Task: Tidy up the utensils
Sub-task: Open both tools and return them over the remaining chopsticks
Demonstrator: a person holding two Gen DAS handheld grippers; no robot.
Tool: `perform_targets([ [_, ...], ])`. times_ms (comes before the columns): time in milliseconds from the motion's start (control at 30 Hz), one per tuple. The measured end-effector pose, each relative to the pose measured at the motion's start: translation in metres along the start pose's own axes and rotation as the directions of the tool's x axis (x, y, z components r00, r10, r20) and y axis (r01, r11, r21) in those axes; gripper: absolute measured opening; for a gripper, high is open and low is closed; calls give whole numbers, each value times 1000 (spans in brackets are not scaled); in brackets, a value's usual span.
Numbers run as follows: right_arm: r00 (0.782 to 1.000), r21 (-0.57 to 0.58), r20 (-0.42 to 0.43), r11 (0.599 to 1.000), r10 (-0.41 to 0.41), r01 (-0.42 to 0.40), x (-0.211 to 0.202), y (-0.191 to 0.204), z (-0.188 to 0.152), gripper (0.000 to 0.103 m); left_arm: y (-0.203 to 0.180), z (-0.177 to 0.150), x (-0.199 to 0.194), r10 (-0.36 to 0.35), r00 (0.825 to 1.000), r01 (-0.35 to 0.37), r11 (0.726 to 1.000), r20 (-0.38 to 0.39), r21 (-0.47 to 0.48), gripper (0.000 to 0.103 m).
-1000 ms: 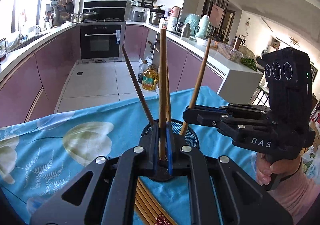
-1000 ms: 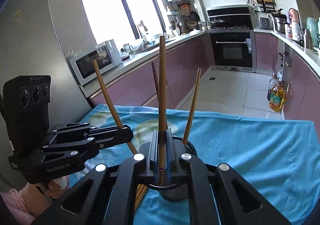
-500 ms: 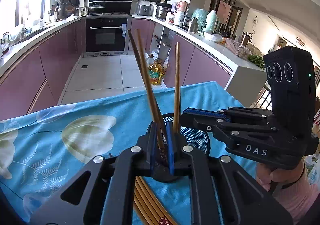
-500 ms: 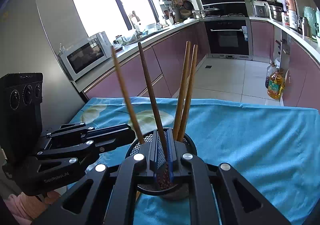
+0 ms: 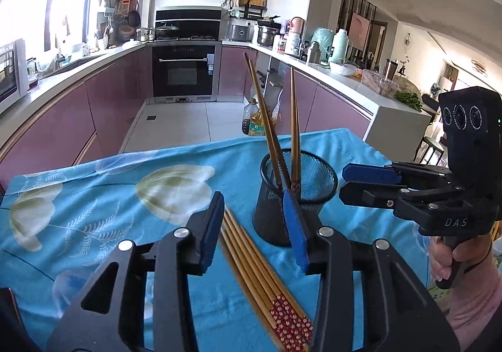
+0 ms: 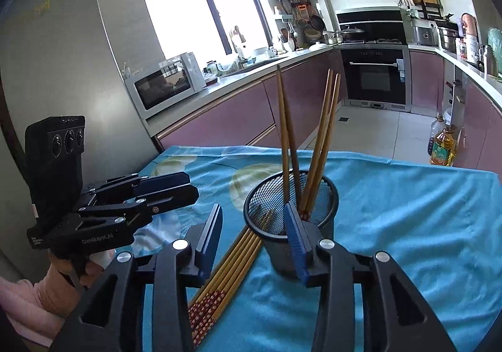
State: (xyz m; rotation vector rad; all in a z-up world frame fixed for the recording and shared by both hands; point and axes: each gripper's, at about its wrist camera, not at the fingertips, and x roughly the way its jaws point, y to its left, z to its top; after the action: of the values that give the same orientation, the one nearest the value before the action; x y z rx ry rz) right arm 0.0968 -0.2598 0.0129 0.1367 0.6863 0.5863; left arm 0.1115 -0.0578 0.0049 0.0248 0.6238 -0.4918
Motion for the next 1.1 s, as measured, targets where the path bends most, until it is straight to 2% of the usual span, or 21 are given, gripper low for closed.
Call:
perform_targets([
  [133, 996, -5, -90, 1000, -7, 6, 18, 6, -26, 40, 4, -33, 2, 24, 997, -23, 1000, -74, 8, 43],
  [267, 983, 8, -185, 1000, -9, 11, 43, 9, -49, 40, 10, -65, 12, 30, 988, -30, 1000, -154, -2, 43],
  [433, 972, 14, -232, 999, -31, 35, 60, 14, -64, 40, 13, -91, 21, 45, 977, -49, 999, -210, -13, 43],
  [700, 965, -17, -248, 997, -79, 78, 67, 22, -70, 40, 0, -95, 32, 62, 966, -62, 998, -252, 8, 43],
  [933, 960, -66, -247, 991, -129, 116, 73, 29, -71, 40, -3, -93, 37, 66, 963, -64, 998, -262, 14, 44],
  [1100, 954, -80, -256, 987, -158, 142, 74, 27, -70, 37, -2, -93, 37, 65, 963, -62, 998, -262, 20, 36],
])
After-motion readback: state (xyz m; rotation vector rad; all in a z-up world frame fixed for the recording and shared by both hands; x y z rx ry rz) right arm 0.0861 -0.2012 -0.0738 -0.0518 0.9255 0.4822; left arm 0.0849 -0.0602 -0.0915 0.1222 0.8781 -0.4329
